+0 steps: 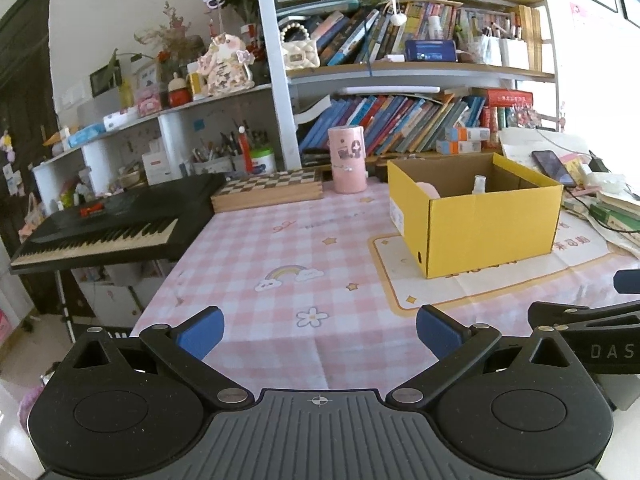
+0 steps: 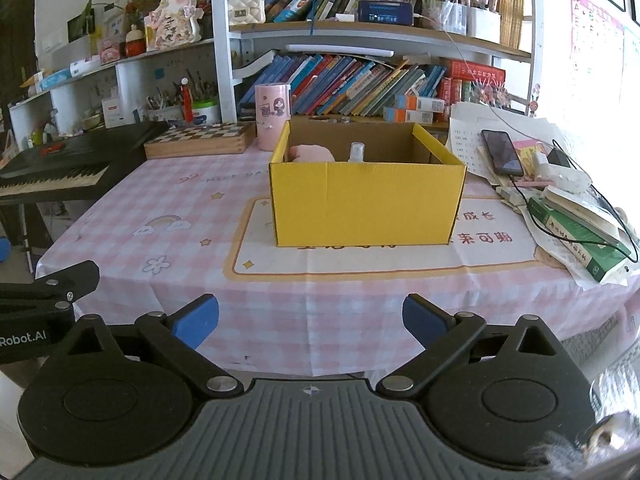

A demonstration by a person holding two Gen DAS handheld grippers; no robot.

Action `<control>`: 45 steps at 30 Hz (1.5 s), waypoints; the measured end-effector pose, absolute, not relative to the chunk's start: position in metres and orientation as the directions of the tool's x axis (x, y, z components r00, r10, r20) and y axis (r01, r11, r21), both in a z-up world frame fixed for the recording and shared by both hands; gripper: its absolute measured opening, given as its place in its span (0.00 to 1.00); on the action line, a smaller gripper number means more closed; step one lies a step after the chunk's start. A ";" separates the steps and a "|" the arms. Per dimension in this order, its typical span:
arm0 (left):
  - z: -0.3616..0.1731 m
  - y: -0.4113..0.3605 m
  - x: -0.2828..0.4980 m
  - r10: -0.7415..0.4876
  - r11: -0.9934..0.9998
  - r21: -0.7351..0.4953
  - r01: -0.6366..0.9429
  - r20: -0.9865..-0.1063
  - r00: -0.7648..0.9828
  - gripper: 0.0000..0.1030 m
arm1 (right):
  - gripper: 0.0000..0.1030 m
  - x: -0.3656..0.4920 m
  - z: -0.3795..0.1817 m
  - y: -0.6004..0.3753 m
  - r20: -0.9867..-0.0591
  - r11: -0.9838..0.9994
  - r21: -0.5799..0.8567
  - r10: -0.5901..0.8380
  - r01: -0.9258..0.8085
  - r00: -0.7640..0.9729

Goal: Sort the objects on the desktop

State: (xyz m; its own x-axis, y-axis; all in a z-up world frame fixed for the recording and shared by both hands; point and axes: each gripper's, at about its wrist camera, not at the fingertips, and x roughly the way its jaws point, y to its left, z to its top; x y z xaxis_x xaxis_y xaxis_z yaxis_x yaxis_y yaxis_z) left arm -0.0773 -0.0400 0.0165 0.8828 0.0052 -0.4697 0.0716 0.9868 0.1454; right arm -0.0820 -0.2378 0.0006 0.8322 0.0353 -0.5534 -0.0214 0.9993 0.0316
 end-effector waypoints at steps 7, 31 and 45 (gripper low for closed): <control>0.014 -0.035 -0.076 0.000 0.987 0.143 0.077 -0.479 0.878 1.00 | 0.99 -0.089 -0.001 -0.228 -0.560 0.999 0.028 0.036 -0.025 0.828; 0.006 -0.023 -0.065 -0.022 0.988 0.121 0.100 -0.525 0.851 1.00 | 1.00 -0.076 -0.003 -0.222 -0.604 0.999 0.033 0.018 0.003 0.797; 0.005 -0.021 -0.061 -0.026 0.988 0.111 0.103 -0.541 0.840 1.00 | 1.00 -0.073 -0.006 -0.220 -0.612 0.999 0.033 0.018 0.003 0.791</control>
State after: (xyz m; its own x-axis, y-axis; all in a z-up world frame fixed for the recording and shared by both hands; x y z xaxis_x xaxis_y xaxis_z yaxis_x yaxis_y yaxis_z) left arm -0.0609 -0.0209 0.0046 0.8405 -0.0264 -0.5412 0.1027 0.9885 0.1112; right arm -0.0730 -0.2203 -0.0060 0.7907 0.0180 -0.6119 0.0028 0.9995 0.0330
